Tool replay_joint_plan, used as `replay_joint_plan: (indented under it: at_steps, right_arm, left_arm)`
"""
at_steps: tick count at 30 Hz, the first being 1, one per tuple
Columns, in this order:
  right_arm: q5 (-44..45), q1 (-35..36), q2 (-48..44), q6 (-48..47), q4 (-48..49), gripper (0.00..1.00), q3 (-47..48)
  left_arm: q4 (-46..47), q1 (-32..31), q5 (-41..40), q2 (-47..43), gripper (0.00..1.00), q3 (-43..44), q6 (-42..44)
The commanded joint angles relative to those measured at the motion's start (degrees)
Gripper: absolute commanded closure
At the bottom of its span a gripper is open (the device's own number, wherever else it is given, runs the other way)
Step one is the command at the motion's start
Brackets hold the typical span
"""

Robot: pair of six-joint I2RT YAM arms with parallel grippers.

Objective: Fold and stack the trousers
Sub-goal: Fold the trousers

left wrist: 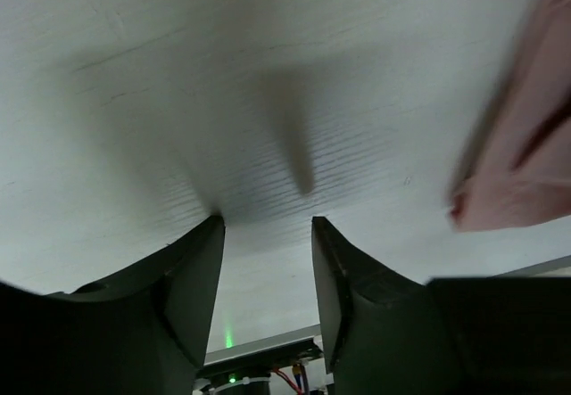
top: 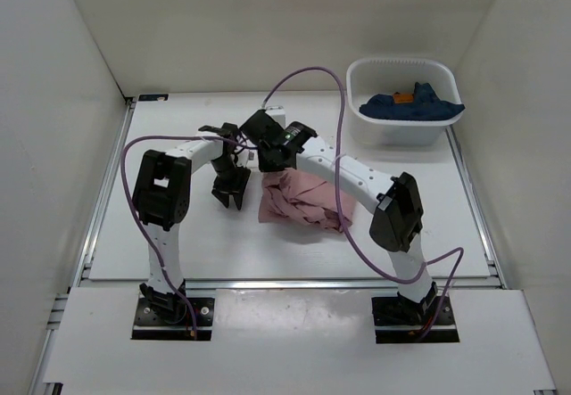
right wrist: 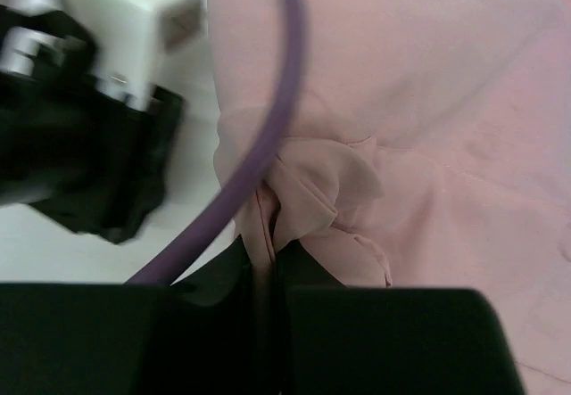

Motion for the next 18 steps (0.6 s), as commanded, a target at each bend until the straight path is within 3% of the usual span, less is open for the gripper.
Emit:
replay_joint_plan:
  at_steps: [1, 4, 5, 8, 12, 14, 18]
  right_arm:
    - [1.7, 1.1, -1.0, 2.4, 6.3, 0.99, 1.8]
    - [-1.6, 1.1, 1.2, 3.0, 6.3, 0.67, 1.2]
    - [-2.6, 1.1, 2.4, 2.4, 5.6, 0.52, 1.2]
    - [-6.2, 1.7, 3.1, -0.8, 6.6, 0.28, -0.4]
    - [-14.3, 3.8, -1.4, -6.2, 12.5, 0.13, -2.8]
    - [-14.3, 4.4, -7.0, -6.9, 15.4, 0.13, -5.2]
    - [-8.1, 2.2, -18.2, -3.7, 17.1, 0.11, -15.7]
  left_arm:
    - [1.3, 0.0, 4.0, 2.1, 0.46, 0.3, 0.0]
    - [1.3, 0.0, 2.7, 2.6, 0.46, 0.3, 0.0]
    - [1.3, 1.3, 1.9, 2.6, 0.44, 0.3, 0.0]
    - [1.3, 4.2, 0.3, 0.6, 0.36, 0.3, 0.0]
    - [1.3, 14.8, -3.2, -2.7, 0.31, -0.3, 0.0]
    - [1.3, 18.1, -5.6, -5.1, 0.31, 1.5, 0.0]
    - [0.7, 17.5, -12.3, -10.4, 0.28, 5.5, 0.0]
